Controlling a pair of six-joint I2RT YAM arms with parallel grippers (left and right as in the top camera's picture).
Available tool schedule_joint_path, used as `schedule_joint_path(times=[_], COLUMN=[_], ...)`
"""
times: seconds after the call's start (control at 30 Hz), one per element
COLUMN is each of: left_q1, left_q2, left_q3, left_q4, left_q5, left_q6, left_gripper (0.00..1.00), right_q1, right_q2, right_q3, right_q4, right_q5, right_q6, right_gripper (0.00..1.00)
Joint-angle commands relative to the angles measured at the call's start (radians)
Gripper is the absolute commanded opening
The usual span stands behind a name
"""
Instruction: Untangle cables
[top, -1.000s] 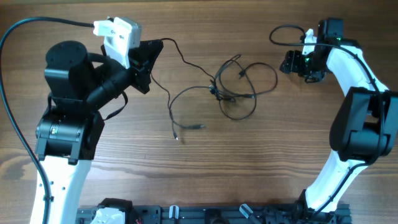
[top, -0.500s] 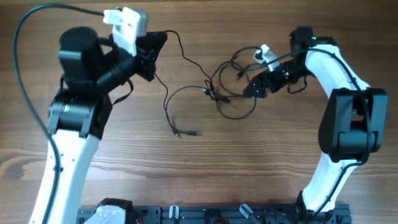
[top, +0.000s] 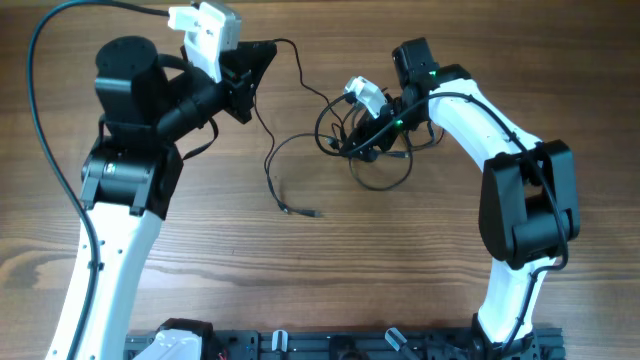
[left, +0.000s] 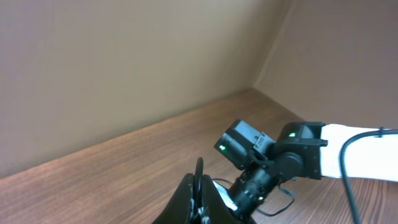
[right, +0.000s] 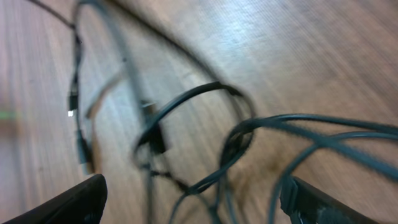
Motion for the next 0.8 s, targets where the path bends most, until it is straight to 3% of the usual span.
schedule_joint_path(times=[0.0,0.07,0.1,0.13,0.23,0.33,0.43,0.6,0.77], left_q1=[0.008,0.008,0.008,0.008,0.008,0.008,0.008,0.014,0.054], left_q2=[-0.042,-0.043,-0.043,-0.043,-0.042,-0.033,-0.014,0.016,0.063], left_q3=[0.048,0.059,0.062,0.062,0.062,0.062,0.062,0.062,0.06], left_q4=[0.01,0.01,0.009,0.008,-0.012,-0.089,-0.183,-0.252,-0.318], left_q5=[0.019,0.019,0.019,0.019,-0.009,-0.045,-0.066,-0.161,-0.187], left_q6=[-0.013,-0.013,-0.013,-0.013,-0.013,0.027,0.093,0.097,0.101], left_gripper=[0.04,0.04,0.04,0.04,0.04,0.04,0.04,0.04,0.04], right_q1=[-0.005,-0.005,-0.005,-0.005,-0.007,-0.028,-0.086,-0.23,-0.34], right_q2=[0.026,0.026,0.026,0.026,0.026,0.023,0.024,0.024,0.023], right_q3=[0.003,0.003,0.003,0.003,0.003,0.003,0.003,0.003,0.003], right_q4=[0.009,0.016,0.037,0.056,0.111,0.125,0.036,-0.09,-0.138], right_q5=[0.066,0.107,0.158,0.218,0.466,0.9,1.051,1.058,0.975], right_q6=[0.046,0.069,0.122,0.183,0.448,0.887,1.092,1.201,1.122], right_gripper=[0.89,0.83,0.58,0.05,0.04,0.04,0.04,0.04,0.04])
